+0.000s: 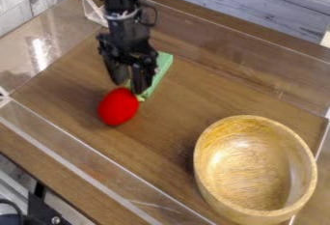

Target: Move the red object to the right side of the table

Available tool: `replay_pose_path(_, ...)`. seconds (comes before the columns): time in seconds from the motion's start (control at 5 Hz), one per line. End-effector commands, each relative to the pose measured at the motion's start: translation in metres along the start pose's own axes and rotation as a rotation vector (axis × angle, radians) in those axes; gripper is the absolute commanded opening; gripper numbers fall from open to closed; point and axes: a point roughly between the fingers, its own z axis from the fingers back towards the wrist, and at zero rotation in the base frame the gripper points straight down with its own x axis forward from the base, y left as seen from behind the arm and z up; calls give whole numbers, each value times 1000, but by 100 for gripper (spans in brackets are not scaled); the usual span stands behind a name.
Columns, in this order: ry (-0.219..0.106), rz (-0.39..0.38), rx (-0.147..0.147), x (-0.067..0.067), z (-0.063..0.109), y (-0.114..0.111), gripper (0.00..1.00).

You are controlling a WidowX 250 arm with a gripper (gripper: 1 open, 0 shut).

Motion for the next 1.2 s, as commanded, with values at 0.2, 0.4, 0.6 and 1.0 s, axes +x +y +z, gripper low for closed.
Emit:
replay_pose_path(0.2,-34,-121,52,25,29,-53,0)
replay_pose_path(0.4,-51,-215,69,37,42,-87,0)
replay_pose_path(0.6,-71,-305,64,47,45,-121,0)
replay_pose_path(1.0,-78,-284,114,33,50,-78,100)
